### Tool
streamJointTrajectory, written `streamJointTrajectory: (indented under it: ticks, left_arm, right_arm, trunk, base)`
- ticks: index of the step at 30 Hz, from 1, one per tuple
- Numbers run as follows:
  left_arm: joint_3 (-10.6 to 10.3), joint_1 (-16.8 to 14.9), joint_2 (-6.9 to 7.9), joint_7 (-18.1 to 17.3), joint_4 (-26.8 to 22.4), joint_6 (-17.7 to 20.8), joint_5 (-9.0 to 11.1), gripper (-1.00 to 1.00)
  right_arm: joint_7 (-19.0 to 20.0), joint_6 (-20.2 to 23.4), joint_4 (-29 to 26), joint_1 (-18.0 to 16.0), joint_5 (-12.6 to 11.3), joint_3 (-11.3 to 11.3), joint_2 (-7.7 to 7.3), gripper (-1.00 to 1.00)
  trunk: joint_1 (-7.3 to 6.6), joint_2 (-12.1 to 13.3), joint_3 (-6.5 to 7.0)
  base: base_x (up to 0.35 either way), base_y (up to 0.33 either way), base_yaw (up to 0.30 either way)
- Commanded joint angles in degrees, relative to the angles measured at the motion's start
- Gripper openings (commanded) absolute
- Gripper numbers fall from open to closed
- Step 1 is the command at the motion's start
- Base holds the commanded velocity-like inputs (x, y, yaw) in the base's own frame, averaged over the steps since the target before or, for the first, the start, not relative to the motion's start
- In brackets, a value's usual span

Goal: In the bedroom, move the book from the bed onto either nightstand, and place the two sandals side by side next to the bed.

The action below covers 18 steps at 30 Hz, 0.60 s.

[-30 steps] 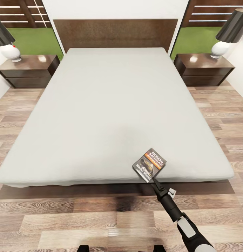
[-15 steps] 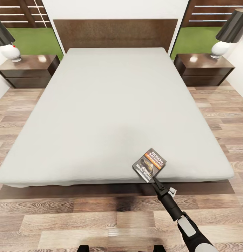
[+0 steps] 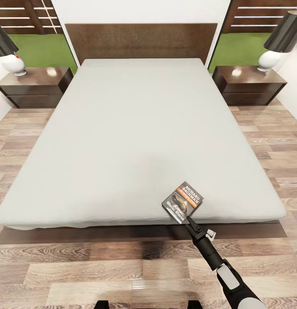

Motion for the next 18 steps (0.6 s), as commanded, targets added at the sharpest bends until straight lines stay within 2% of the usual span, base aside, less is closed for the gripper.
streamJointTrajectory:
  ticks: [1,18]
  left_arm:
    - [-0.5,0.01,0.0,0.12,-0.02,-0.17,0.59,1.0]
    - [-0.51,-0.03,-0.01,0.22,-0.02,-0.07,0.59,1.0]
  right_arm:
    - [0.17,0.6,0.04,-0.03,-0.3,-0.08,0.0,1.0]
    - [0.08,0.6,0.15,-0.04,-0.24,-0.02,-0.02,1.0]
  trunk:
    - [0.0,-0.01,-0.02]
    - [0.0,-0.01,-0.02]
  base:
    - [0.0,0.0,0.0]
    - [0.0,0.0,0.0]
